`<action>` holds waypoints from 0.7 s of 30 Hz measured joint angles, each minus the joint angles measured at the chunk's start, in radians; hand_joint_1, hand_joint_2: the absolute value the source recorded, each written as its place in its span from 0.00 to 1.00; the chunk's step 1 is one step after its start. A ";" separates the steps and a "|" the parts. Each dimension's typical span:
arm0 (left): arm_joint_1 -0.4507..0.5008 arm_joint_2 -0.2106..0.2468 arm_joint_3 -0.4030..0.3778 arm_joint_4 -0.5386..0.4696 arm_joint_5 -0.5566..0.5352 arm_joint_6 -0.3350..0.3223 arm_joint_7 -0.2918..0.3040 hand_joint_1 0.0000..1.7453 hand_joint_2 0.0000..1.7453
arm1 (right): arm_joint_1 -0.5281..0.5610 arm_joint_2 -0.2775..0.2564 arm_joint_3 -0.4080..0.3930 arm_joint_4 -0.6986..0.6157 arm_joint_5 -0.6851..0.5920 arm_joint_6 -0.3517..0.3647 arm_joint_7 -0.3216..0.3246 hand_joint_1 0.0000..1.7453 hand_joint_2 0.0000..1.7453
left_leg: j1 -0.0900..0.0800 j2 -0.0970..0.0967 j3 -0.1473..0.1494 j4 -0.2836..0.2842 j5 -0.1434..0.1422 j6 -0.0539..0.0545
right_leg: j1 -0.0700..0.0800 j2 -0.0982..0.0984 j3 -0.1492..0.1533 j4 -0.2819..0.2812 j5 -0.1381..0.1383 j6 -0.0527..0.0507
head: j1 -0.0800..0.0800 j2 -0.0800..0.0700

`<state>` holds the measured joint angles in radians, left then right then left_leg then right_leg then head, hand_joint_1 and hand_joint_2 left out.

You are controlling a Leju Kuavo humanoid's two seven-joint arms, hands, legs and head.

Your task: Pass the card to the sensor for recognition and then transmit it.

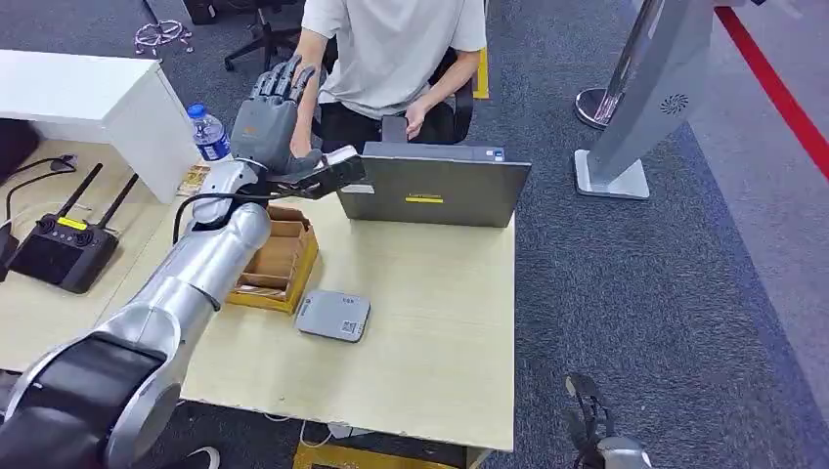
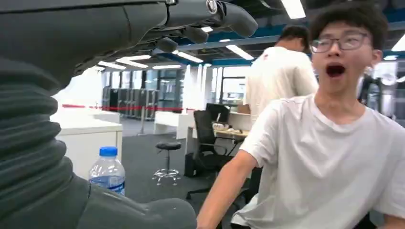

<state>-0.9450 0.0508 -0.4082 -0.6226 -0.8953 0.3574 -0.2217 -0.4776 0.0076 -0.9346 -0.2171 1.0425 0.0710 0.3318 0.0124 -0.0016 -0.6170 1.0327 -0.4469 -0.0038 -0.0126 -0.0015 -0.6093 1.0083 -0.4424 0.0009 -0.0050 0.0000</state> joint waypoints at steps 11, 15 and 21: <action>0.528 0.296 0.000 -0.547 0.049 -0.019 -0.152 0.00 1.00 | 0.100 -0.092 -0.052 -0.002 -0.059 0.017 -0.095 0.00 0.00 | 0.000 0.003 0.001 -0.001 -0.006 -0.003 | 0.000 0.003 -0.001 0.000 -0.006 -0.001 | 0.000 0.000; 0.597 0.336 0.000 -0.643 0.054 -0.020 -0.168 0.00 1.00 | 0.103 -0.097 -0.058 -0.002 -0.060 0.016 -0.100 0.00 0.00 | 0.000 0.003 0.001 -0.001 -0.006 -0.003 | 0.000 0.004 -0.001 0.000 -0.006 -0.001 | 0.000 0.000; 0.718 0.376 0.000 -0.776 0.069 0.002 -0.220 0.00 1.00 | 0.124 -0.104 -0.075 -0.003 -0.064 0.017 -0.116 0.00 0.00 | 0.000 0.003 0.001 -0.001 -0.006 -0.003 | 0.000 0.003 -0.001 0.000 -0.006 -0.001 | 0.000 0.000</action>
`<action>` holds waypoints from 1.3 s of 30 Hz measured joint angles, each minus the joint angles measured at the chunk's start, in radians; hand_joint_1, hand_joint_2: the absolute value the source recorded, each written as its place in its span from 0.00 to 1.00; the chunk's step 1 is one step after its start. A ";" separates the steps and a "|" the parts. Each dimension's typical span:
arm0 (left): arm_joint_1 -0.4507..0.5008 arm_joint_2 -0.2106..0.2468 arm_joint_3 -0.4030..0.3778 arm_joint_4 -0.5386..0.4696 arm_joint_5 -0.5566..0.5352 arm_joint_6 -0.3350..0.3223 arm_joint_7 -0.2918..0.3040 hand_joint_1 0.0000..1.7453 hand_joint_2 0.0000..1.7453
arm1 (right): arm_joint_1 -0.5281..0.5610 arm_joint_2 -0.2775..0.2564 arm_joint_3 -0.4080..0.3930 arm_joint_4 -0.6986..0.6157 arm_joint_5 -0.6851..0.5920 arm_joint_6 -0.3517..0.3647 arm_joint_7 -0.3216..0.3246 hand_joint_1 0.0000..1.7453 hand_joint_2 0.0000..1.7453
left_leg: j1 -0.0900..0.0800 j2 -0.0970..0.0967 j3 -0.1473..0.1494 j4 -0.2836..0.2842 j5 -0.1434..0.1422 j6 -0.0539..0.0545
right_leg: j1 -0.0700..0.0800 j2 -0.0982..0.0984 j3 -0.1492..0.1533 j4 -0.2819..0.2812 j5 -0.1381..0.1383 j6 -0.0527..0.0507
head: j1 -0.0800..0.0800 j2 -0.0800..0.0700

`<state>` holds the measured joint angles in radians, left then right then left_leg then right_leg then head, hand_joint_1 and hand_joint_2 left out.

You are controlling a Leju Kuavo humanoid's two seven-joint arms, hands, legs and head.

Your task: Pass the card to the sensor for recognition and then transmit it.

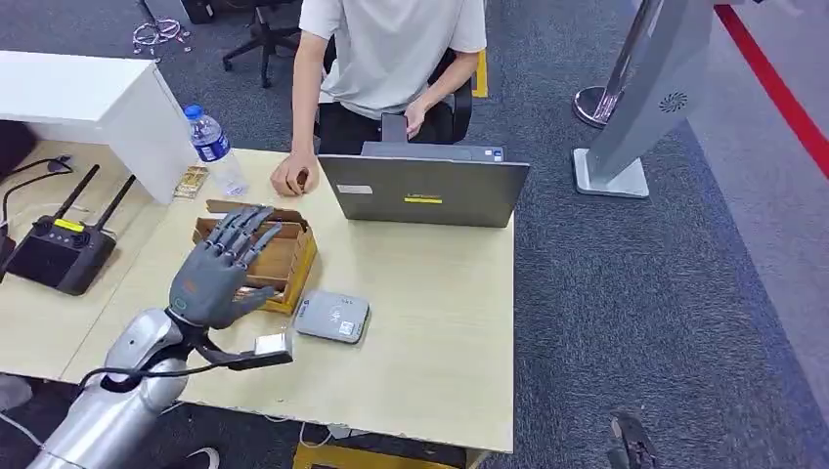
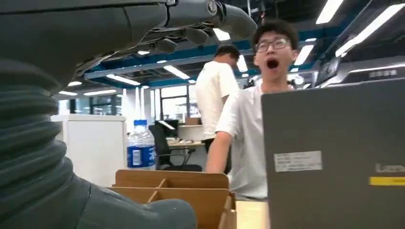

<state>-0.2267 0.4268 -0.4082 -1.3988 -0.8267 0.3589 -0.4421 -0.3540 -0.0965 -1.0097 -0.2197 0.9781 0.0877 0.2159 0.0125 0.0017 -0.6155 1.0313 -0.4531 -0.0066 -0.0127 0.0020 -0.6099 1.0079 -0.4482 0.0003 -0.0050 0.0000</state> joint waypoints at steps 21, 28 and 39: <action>-0.047 0.050 0.000 0.117 -0.092 -0.216 0.191 0.00 1.00 | 0.001 0.000 -0.006 0.000 0.009 0.006 0.023 0.00 0.00 | 0.000 0.000 0.000 0.000 0.001 -0.001 | 0.000 0.000 0.000 0.000 0.001 -0.001 | 0.000 0.000; -0.076 0.034 0.000 0.174 -0.088 -0.219 0.195 0.00 1.00 | 0.000 0.000 -0.006 0.000 0.009 0.007 0.024 0.00 0.00 | 0.000 0.000 0.000 0.000 0.001 -0.001 | 0.000 0.000 0.000 0.000 0.001 -0.001 | 0.000 0.000; -0.104 0.006 0.000 0.218 -0.083 -0.212 0.190 0.00 1.00 | -0.001 0.000 -0.006 0.000 0.013 0.009 0.024 0.00 0.00 | 0.000 0.000 0.000 0.000 0.001 -0.001 | 0.000 0.000 0.000 0.000 0.001 -0.001 | 0.000 0.000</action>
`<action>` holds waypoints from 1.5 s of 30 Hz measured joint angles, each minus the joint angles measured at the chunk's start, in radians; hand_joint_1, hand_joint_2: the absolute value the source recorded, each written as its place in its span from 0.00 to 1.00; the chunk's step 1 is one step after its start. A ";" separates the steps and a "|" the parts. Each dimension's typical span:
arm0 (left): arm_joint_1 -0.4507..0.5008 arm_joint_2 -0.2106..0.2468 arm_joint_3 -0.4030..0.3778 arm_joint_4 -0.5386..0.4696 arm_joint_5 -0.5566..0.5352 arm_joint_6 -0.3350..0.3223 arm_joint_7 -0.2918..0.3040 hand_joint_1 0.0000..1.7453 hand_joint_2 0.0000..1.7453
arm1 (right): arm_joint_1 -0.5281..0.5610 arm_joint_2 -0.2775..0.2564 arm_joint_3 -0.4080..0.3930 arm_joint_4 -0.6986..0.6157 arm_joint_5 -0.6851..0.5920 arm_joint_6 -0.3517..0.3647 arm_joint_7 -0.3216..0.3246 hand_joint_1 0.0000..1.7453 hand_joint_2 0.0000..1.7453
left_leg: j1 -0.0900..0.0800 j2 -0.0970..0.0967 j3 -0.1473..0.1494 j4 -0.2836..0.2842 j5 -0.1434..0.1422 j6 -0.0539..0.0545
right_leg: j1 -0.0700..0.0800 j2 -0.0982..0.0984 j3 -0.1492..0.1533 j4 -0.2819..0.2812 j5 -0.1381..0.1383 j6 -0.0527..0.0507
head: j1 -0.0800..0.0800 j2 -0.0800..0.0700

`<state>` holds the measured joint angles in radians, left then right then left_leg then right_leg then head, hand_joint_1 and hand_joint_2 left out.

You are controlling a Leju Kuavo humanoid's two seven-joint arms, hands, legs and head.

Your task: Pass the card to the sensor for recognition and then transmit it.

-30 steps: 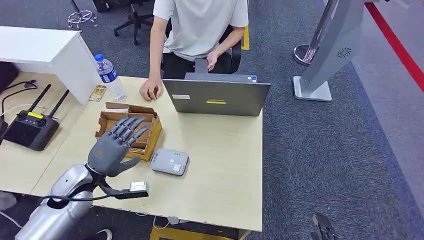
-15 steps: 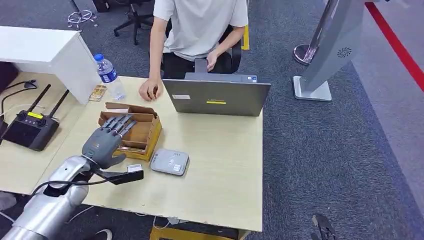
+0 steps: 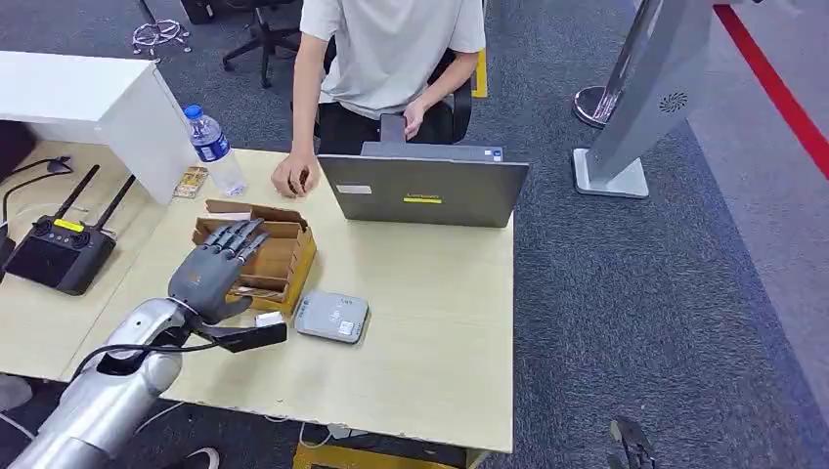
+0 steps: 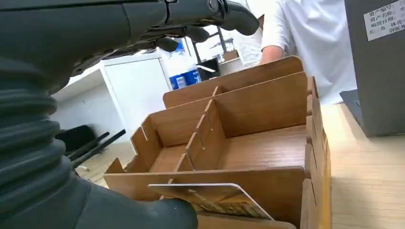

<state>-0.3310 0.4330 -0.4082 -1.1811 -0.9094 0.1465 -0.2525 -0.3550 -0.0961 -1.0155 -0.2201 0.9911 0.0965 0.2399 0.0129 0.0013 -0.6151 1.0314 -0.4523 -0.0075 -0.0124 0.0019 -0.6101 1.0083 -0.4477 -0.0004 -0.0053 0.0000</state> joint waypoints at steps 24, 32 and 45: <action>-0.013 -0.026 -0.003 0.049 0.047 -0.033 -0.076 1.00 1.00 | -0.008 0.002 0.000 0.000 0.014 0.008 0.004 0.00 0.00 | 0.000 0.000 0.000 0.000 0.000 0.000 | 0.000 0.000 0.000 0.000 0.000 0.000 | 0.000 0.000; -0.013 -0.020 -0.003 0.051 0.064 -0.035 -0.096 1.00 1.00 | -0.009 0.003 0.000 0.000 0.014 0.008 0.004 0.00 0.00 | 0.000 0.000 0.000 0.000 0.000 0.000 | 0.000 0.000 0.000 0.000 0.000 0.000 | 0.000 0.000; 0.026 -0.036 0.002 -0.039 0.151 0.056 -0.183 1.00 1.00 | -0.005 0.004 0.000 0.000 0.008 0.006 -0.010 0.00 0.00 | 0.000 0.000 0.000 0.000 0.000 0.000 | 0.000 0.000 0.000 0.000 0.000 0.000 | 0.000 0.000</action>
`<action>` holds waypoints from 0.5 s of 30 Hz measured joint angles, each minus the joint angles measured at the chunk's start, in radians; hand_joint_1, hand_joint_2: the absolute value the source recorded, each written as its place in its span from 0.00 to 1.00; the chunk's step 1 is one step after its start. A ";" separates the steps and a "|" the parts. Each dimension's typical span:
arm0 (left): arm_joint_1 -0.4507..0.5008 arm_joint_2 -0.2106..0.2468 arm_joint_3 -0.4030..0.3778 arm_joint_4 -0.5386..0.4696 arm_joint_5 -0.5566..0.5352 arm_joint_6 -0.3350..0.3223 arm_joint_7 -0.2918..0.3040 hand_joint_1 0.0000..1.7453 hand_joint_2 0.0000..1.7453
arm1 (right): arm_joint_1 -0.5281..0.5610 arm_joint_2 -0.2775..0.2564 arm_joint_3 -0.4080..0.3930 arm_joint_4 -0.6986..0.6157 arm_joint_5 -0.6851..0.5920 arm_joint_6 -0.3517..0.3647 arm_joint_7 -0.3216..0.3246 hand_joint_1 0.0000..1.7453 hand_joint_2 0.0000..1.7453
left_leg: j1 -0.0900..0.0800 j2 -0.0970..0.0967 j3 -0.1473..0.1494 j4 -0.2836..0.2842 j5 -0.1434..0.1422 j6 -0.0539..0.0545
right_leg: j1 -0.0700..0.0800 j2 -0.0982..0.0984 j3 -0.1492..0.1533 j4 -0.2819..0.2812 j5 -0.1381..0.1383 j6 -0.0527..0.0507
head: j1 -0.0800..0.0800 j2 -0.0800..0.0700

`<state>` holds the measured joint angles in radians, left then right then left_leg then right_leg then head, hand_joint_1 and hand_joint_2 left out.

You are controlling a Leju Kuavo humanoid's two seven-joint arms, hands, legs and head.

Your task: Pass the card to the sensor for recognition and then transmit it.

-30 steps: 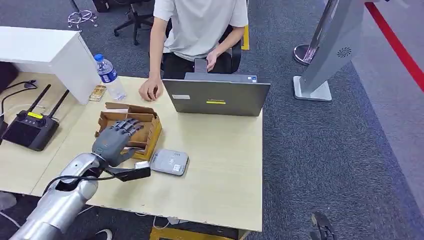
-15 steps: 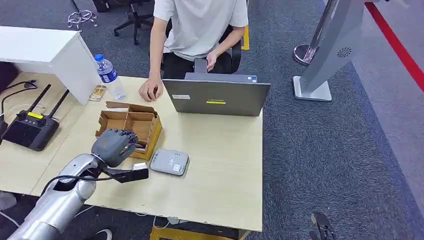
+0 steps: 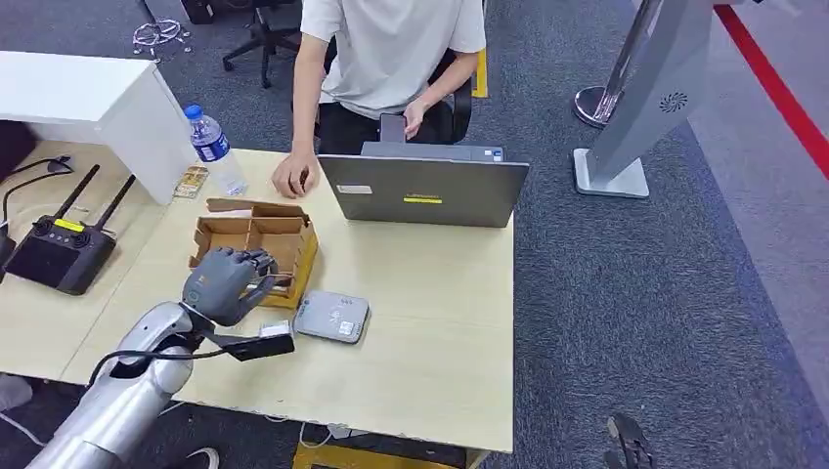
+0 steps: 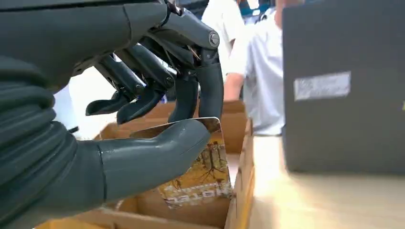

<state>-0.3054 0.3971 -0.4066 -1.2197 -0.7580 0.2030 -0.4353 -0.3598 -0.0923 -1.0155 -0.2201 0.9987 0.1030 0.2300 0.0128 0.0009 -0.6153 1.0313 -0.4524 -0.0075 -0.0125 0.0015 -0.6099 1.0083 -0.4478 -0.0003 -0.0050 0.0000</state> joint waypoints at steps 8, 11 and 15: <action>0.075 0.056 0.021 -0.194 0.023 0.007 -0.051 1.00 1.00 | 0.012 0.000 -0.003 -0.001 -0.014 -0.002 -0.014 0.00 0.00 | 0.000 0.000 0.000 0.000 0.000 0.000 | 0.000 0.000 0.000 0.000 0.000 0.000 | 0.000 0.000; 0.093 0.069 0.033 -0.240 0.037 0.018 -0.079 1.00 1.00 | 0.013 0.000 -0.007 -0.002 -0.016 -0.002 -0.015 0.00 0.00 | 0.000 0.000 0.000 0.000 0.000 0.000 | 0.000 0.000 0.000 0.000 0.000 0.000 | 0.000 0.000; 0.096 0.066 0.067 -0.340 0.094 0.067 -0.099 1.00 1.00 | 0.018 0.000 -0.012 -0.003 -0.013 -0.005 -0.021 0.00 0.00 | 0.000 0.000 0.000 0.000 0.000 0.000 | 0.000 -0.001 0.000 0.000 0.000 0.000 | 0.000 0.000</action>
<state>-0.2099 0.4628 -0.3392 -1.5597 -0.6638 0.2700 -0.5342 -0.3420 -0.0927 -1.0277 -0.2228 0.9861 0.0977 0.2091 0.0129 0.0006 -0.6150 1.0316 -0.4522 -0.0074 -0.0125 0.0008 -0.6103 1.0081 -0.4480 0.0000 -0.0053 0.0000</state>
